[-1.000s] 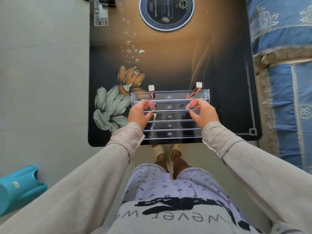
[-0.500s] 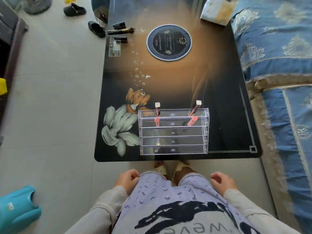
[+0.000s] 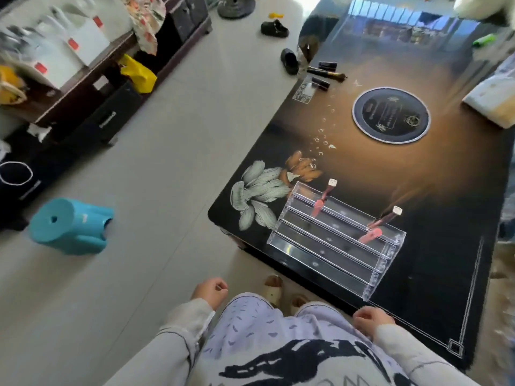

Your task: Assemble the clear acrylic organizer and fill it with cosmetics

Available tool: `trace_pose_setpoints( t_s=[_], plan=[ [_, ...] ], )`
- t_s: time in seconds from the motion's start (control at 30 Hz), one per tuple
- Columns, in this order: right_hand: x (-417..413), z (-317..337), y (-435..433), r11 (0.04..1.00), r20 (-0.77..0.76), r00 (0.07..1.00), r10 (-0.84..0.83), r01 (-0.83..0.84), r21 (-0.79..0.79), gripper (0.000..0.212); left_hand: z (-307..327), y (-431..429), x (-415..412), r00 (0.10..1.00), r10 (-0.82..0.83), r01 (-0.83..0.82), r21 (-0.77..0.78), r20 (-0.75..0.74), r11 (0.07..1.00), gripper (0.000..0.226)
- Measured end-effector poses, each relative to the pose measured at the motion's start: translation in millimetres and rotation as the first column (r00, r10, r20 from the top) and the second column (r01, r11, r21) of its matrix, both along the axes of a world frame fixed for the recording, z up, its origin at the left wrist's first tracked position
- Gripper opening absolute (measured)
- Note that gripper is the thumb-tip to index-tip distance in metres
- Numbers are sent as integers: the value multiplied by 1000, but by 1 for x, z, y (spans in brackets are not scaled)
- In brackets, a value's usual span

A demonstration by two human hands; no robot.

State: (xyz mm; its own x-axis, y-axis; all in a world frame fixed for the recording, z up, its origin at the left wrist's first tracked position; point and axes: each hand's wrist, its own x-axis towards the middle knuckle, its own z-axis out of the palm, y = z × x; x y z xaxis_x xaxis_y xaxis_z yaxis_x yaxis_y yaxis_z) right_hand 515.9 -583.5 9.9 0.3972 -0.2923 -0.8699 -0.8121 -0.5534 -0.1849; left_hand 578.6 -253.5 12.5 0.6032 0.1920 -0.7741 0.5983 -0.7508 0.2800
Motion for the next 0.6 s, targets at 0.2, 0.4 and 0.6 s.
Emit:
trace_pose_setpoints(
  t_s=[0.2, 0.4, 0.6],
  plan=[
    [23, -6, 17, 952, 69, 951, 301, -304, 36, 21, -8, -7, -95, 976, 215, -216, -27, -47, 976, 22],
    [39, -16, 64, 810, 116, 810, 575, -584, 60, 19, -12, -8, -178, 916, 387, -386, 28, -101, 922, 25],
    [47, -16, 105, 686, 117, 688, 716, -725, 65, 22, -13, 3, -226, 771, 626, -623, 63, -118, 780, 26]
  ],
)
